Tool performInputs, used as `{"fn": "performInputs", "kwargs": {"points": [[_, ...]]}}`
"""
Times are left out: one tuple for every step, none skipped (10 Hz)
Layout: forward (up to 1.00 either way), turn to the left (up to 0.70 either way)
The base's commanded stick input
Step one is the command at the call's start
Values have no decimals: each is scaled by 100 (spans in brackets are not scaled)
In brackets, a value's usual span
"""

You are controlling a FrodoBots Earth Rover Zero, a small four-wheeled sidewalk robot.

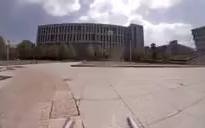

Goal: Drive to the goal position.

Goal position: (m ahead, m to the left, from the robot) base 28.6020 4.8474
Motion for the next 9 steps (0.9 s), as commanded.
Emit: {"fn": "performInputs", "kwargs": {"points": [[70, 11], [70, 27], [70, 35], [70, 35], [70, 35], [70, 35], [70, 35], [70, 35], [70, 35]]}}
